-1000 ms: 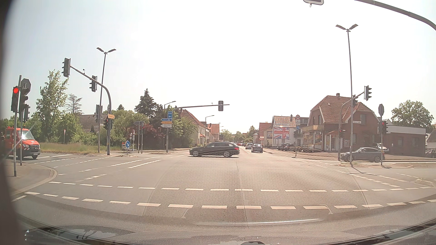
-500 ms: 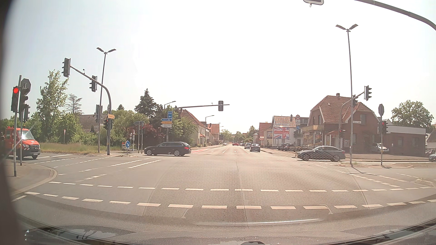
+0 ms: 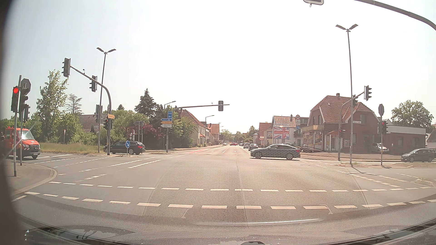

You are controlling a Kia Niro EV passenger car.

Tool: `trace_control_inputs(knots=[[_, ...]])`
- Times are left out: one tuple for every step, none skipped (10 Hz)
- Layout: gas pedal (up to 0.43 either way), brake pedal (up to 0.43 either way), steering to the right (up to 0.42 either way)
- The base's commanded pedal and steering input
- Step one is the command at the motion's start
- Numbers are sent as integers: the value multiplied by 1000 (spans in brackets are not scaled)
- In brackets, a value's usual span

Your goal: Follow the waypoints while adhering to traffic rules and regulations

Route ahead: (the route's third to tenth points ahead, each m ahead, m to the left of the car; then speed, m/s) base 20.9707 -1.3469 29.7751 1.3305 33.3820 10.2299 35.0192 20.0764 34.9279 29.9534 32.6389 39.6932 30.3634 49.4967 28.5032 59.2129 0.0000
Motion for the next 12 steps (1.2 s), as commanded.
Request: trace_control_inputs(knots=[[0,262,19],[0,262,19],[0,262,19],[0,262,19],[0,262,19],[0,262,19],[0,262,19],[0,262,19],[0,262,19],[0,262,19],[0,262,19],[0,262,19]])
